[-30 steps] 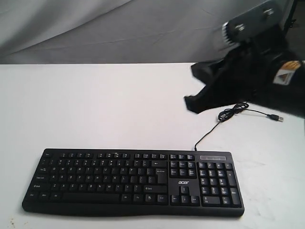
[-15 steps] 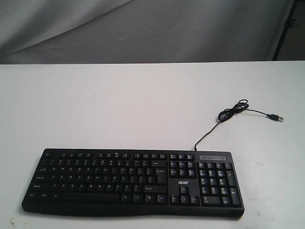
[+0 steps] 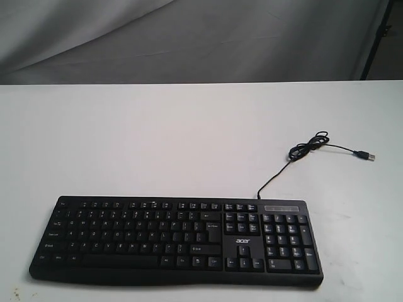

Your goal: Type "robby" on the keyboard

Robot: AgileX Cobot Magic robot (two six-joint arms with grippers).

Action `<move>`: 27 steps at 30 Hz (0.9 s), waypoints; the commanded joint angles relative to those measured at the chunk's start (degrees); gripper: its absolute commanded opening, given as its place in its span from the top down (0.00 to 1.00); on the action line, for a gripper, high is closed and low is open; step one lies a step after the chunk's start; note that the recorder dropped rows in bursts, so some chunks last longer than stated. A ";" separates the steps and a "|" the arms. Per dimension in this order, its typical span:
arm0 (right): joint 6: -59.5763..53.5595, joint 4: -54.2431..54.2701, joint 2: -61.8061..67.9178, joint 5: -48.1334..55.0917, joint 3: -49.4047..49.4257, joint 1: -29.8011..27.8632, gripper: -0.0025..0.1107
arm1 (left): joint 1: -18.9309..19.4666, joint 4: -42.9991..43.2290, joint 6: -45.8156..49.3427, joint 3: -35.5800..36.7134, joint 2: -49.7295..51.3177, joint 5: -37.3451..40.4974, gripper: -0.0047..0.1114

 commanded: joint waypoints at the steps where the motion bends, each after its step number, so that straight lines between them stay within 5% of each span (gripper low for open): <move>1: -0.59 -2.99 -0.01 -0.79 0.38 -0.39 0.98 | -0.20 -0.54 -0.10 0.28 -0.23 -0.14 0.96; 7: -0.35 1.45 -7.26 -3.20 5.92 -0.39 0.98 | -0.20 -0.54 -0.10 0.28 -0.23 -0.14 0.96; 14: 17.06 -14.00 -20.96 -4.05 19.06 -0.39 0.98 | -0.20 -0.54 -0.10 0.28 -0.23 -0.14 0.96; 27: 18.84 -15.82 -30.53 -0.64 28.27 -0.39 0.98 | -0.20 -0.54 -0.10 0.28 -0.23 -0.14 0.96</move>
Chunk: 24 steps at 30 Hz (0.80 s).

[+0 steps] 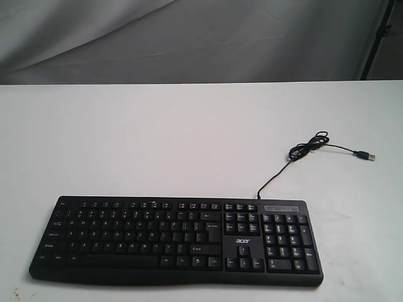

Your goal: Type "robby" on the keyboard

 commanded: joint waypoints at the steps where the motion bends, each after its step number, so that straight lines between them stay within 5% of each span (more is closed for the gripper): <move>1: 1.85 -0.80 -2.35 1.26 1.83 -0.39 0.98 | -0.20 -0.54 -0.10 0.28 -0.23 -0.14 0.96; 24: 3.19 0.91 -5.54 9.84 4.18 -0.39 0.98 | -0.20 -0.54 -0.10 0.28 -0.23 -0.14 0.96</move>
